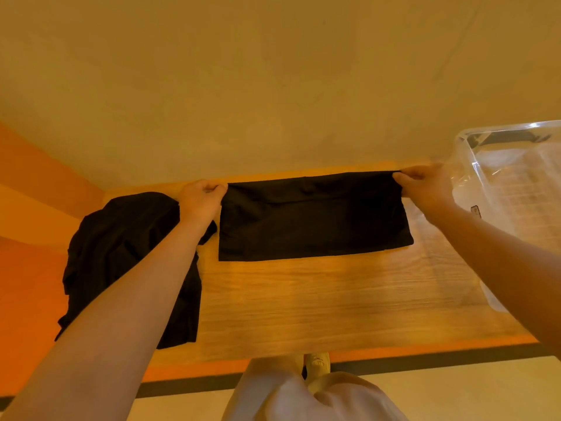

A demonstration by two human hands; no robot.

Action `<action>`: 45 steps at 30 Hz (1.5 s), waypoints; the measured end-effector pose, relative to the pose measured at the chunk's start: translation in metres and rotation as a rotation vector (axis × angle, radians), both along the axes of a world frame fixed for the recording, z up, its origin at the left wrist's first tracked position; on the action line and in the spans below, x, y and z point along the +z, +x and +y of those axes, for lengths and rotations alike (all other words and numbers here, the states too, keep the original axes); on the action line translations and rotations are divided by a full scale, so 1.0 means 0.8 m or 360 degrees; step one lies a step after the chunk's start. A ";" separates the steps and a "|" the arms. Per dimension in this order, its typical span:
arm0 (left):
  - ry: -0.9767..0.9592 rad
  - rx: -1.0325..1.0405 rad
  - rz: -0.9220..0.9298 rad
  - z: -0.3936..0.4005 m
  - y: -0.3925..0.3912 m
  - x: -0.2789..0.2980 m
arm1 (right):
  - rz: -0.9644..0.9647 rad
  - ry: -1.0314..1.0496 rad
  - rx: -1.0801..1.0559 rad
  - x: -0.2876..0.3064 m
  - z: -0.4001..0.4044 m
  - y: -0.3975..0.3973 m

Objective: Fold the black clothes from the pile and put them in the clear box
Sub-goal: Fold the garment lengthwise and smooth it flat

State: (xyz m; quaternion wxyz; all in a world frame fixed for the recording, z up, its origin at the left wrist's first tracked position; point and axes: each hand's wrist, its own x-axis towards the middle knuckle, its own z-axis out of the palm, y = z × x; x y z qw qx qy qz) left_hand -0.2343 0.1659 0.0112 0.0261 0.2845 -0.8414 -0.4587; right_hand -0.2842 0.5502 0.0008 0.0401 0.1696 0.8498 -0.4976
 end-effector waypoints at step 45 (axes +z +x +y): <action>0.0141 -0.0613 -0.0201 0.140 0.092 0.011 | 0.0360 -0.0261 0.0408 -0.009 -0.160 0.171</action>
